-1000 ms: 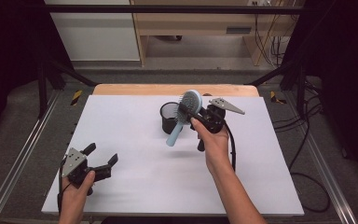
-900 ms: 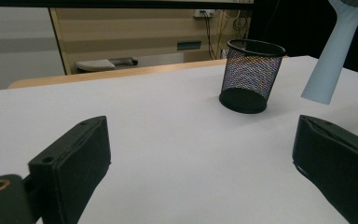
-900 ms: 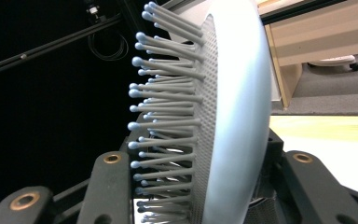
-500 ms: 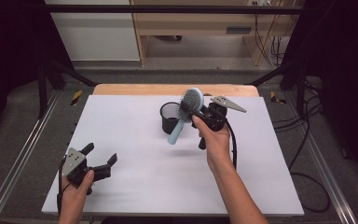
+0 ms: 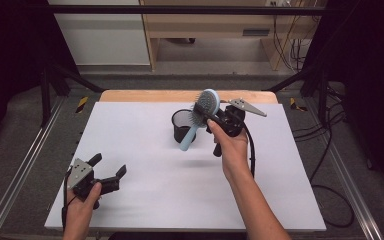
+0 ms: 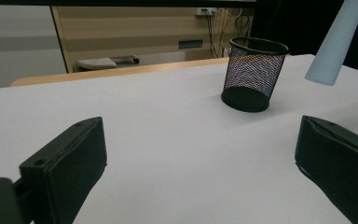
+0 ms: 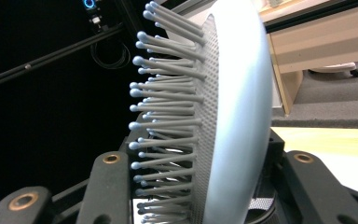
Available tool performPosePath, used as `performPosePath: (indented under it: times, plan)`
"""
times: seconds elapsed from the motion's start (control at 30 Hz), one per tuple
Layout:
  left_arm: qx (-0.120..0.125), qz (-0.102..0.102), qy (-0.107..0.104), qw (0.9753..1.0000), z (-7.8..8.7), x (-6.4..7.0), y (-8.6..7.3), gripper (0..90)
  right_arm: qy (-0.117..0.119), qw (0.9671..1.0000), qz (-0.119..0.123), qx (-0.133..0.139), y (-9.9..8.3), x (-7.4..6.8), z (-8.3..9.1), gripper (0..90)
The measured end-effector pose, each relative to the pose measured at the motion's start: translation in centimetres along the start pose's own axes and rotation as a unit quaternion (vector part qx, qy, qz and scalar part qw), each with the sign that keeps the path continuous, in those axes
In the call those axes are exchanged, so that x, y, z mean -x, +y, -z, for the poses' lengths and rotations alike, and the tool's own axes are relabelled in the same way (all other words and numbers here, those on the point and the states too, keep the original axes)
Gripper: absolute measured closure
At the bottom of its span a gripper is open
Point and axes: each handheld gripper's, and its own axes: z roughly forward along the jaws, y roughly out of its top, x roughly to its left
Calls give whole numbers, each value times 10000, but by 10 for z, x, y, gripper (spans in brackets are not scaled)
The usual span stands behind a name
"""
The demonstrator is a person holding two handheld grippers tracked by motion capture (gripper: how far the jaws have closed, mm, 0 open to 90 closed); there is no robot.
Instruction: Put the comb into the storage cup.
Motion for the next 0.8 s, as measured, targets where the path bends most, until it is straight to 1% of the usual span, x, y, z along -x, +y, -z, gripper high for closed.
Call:
performPosePath:
  times: [0.2,0.27,0.3,0.4,0.47,0.57,0.67,0.8]
  plan:
    - [4,5,-6,10000,-1,0,-1,22,-28,10000,-10,47,6,-2,-2,534]
    - [-19,43,5,10000,-3,1,-1,22,-46,10000,9,50,9,-2,-5,533]
    - [-22,54,-26,10000,-3,1,-1,23,-36,10000,-6,63,10,-3,-7,534]
    - [-20,4,-28,10000,-3,2,-1,23,-15,9999,-74,130,14,-3,-13,533]
    - [-5,25,-26,10000,-3,2,-1,23,-14,9998,-87,179,18,-3,-16,533]
    - [-6,26,-39,10000,-3,2,-1,23,-51,9996,-124,249,25,-2,-24,532]
    - [1,25,-56,10000,-3,2,-1,23,-75,9995,-113,278,28,-2,-29,533]
    - [5,51,-99,9999,-4,2,-1,23,-195,9990,-63,393,33,1,-36,533]
